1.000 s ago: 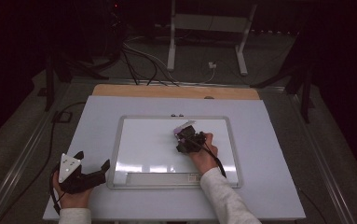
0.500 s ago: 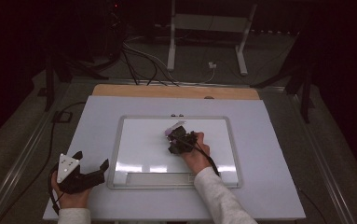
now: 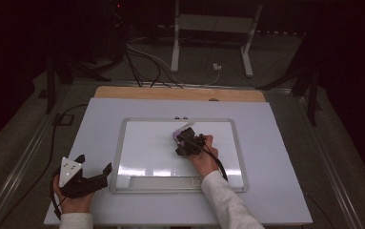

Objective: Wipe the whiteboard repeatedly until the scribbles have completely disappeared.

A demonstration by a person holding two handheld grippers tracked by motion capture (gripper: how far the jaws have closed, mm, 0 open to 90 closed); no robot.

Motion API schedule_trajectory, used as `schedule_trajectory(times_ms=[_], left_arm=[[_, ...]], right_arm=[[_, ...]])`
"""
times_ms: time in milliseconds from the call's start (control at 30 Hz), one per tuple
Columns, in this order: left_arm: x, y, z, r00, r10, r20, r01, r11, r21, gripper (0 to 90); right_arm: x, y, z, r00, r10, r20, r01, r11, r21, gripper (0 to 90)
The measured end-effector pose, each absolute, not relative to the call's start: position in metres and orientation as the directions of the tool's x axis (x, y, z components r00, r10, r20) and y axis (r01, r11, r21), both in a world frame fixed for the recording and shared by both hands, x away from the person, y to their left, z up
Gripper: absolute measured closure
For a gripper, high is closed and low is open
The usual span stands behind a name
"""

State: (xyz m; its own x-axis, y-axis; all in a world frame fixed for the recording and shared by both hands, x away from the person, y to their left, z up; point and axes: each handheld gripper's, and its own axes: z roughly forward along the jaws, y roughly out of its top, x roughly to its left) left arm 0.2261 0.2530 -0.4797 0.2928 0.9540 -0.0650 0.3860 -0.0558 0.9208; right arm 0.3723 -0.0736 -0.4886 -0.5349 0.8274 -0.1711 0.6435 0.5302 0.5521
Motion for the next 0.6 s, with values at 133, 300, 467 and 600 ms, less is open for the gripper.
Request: schedule_trajectory(times_ms=[133,300,467,600], left_arm=[[0.226,0.253,-0.48,0.293,0.954,-0.065,0.386,-0.056,0.921,2.2],[0.226,0.252,-0.48,0.297,0.953,-0.061,0.388,-0.062,0.92,2.2],[0.227,0.252,-0.48,0.298,0.953,-0.06,0.389,-0.064,0.919,2.2],[0.226,0.253,-0.48,0.296,0.953,-0.062,0.388,-0.061,0.92,2.2]], right_arm=[[0.361,-0.059,-0.489,-0.59,0.795,-0.139,0.615,0.555,0.561,40.8],[0.349,-0.047,-0.489,-0.641,0.761,-0.105,0.59,0.575,0.567,40.8],[0.344,-0.044,-0.489,-0.664,0.742,-0.091,0.577,0.586,0.569,40.8],[0.349,-0.056,-0.489,-0.642,0.762,-0.083,0.598,0.566,0.567,40.8]])
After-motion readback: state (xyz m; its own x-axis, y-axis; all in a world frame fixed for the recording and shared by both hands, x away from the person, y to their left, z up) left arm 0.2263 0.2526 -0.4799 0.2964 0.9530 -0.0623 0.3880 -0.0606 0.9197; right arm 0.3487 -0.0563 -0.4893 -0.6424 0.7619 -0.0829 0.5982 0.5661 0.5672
